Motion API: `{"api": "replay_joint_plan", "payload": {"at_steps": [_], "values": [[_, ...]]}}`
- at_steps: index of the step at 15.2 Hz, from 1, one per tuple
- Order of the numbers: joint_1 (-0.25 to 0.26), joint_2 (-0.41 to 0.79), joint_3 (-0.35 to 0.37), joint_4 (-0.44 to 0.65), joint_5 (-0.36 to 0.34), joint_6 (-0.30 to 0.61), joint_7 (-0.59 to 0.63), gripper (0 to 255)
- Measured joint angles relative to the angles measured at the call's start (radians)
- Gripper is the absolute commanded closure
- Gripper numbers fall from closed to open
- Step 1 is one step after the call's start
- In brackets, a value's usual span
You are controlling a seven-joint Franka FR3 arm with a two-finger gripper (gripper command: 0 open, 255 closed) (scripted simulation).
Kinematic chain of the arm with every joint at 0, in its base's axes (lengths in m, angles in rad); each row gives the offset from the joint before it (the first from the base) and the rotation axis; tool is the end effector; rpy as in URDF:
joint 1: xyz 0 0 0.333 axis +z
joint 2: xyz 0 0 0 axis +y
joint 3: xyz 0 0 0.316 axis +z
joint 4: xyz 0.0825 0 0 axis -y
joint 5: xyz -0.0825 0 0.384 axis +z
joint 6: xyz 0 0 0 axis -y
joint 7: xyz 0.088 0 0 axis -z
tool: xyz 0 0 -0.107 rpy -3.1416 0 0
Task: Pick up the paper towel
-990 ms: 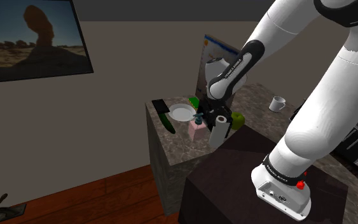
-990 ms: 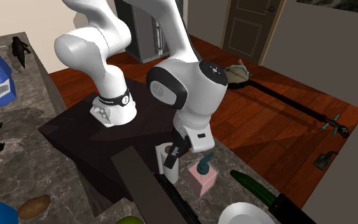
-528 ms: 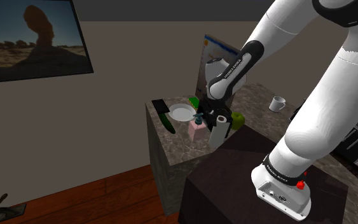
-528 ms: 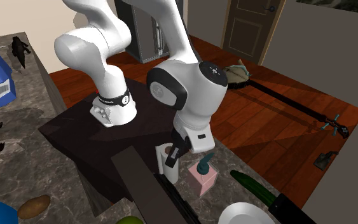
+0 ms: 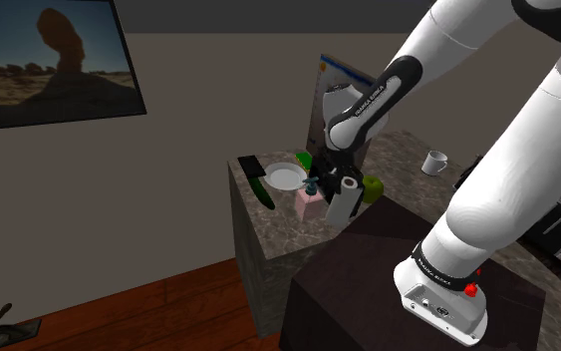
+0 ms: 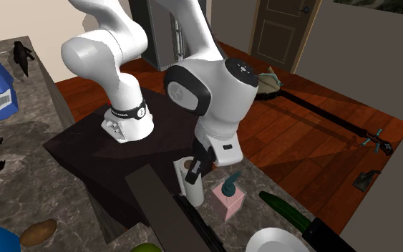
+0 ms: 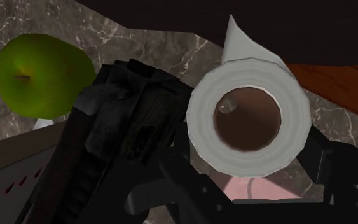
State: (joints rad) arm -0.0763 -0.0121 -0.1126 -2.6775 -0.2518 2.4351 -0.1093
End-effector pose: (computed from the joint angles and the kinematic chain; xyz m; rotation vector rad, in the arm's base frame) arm 0.3823 -0.0736 0.2223 3.0087 0.1979 -0.3742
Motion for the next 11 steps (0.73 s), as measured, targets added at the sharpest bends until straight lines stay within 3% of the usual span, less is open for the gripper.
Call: {"api": "replay_joint_plan", "payload": {"at_steps": [11], "values": [[0.005,-0.150,0.004,0.020,0.022,-0.169,-0.030,255]]}}
